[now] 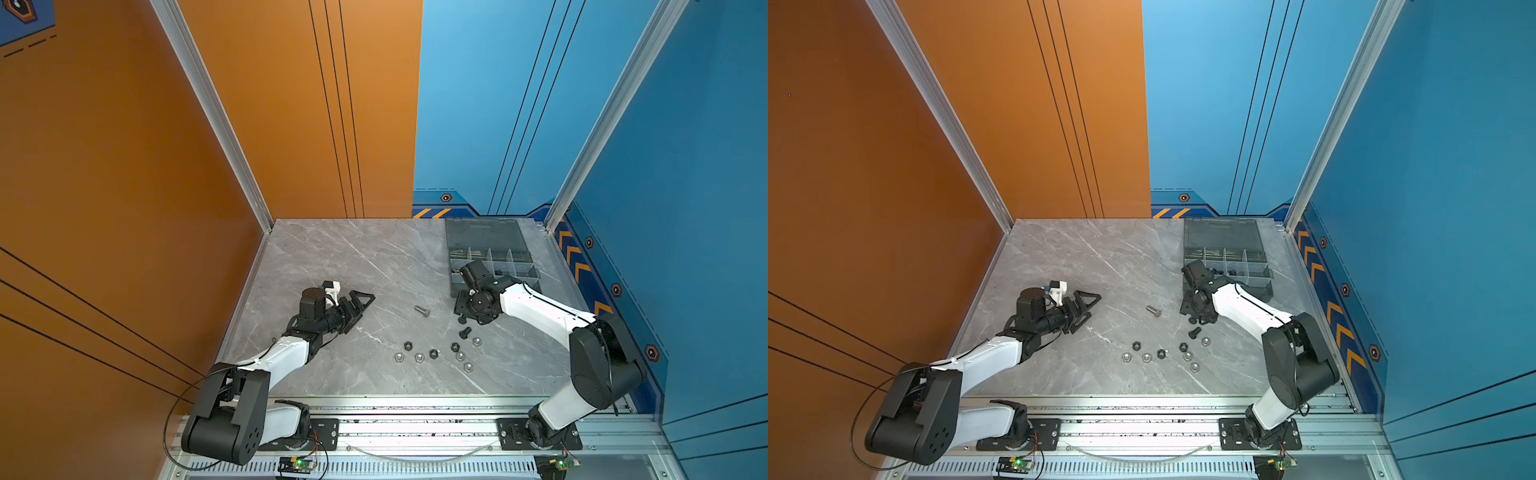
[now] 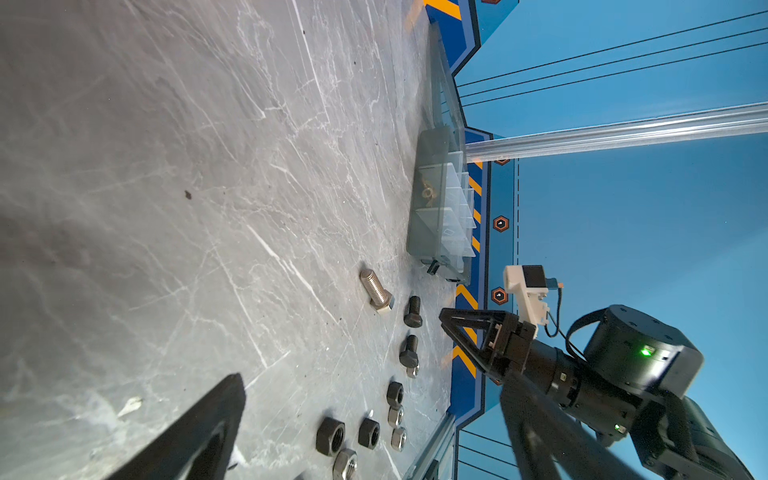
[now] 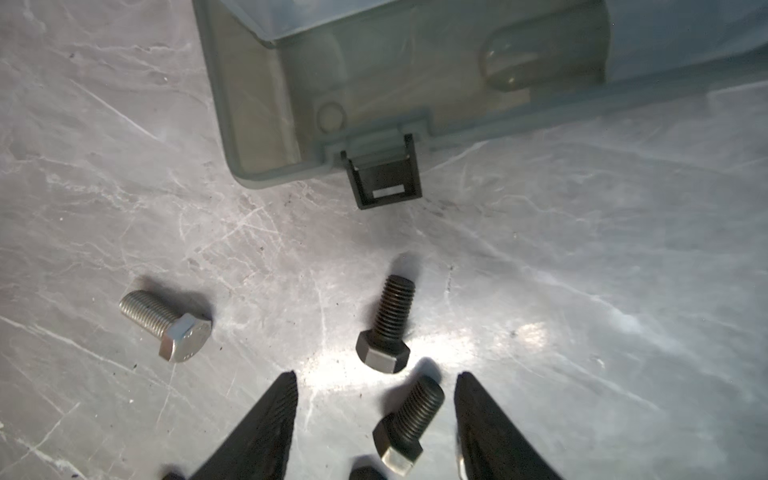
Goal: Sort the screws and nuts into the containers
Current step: 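Move the right gripper back to the black bolts on the table, then grasp another black hex bolt and lift it toward the organizer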
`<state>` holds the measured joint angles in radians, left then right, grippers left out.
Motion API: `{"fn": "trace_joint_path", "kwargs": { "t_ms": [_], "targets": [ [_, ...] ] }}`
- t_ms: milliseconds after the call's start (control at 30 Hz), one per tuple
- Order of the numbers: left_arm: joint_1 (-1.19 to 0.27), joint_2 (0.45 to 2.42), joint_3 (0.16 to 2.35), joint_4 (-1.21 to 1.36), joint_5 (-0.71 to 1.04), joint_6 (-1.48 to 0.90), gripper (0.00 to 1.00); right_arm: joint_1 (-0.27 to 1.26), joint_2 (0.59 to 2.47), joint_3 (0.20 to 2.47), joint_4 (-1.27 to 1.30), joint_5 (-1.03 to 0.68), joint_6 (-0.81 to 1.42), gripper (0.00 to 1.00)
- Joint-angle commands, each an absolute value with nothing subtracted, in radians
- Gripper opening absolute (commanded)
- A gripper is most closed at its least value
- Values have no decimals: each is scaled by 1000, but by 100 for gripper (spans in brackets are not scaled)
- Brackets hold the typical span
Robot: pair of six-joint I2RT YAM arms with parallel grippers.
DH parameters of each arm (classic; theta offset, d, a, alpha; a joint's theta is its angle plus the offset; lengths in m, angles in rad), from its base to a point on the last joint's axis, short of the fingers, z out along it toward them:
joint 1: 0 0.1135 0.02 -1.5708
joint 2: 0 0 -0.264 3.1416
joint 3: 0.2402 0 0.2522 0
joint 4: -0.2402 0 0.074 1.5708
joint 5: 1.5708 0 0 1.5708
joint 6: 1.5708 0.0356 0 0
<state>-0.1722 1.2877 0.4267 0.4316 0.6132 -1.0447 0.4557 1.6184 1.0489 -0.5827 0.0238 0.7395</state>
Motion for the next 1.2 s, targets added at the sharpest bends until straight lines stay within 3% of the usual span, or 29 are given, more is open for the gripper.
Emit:
{"fn": "trace_joint_path", "kwargs": {
  "t_ms": [0,800,1167],
  "targets": [
    [-162,1295,436,456,642,-1030,98,462,1653,1037,-545,27,805,63],
    [-150,1296,422,459,637,-1029,98,488,1760,1042,-537,54,779,52],
    [-148,1297,419,462,637,-1030,98,489,1774,1036,-529,39,767,33]
  ]
}}
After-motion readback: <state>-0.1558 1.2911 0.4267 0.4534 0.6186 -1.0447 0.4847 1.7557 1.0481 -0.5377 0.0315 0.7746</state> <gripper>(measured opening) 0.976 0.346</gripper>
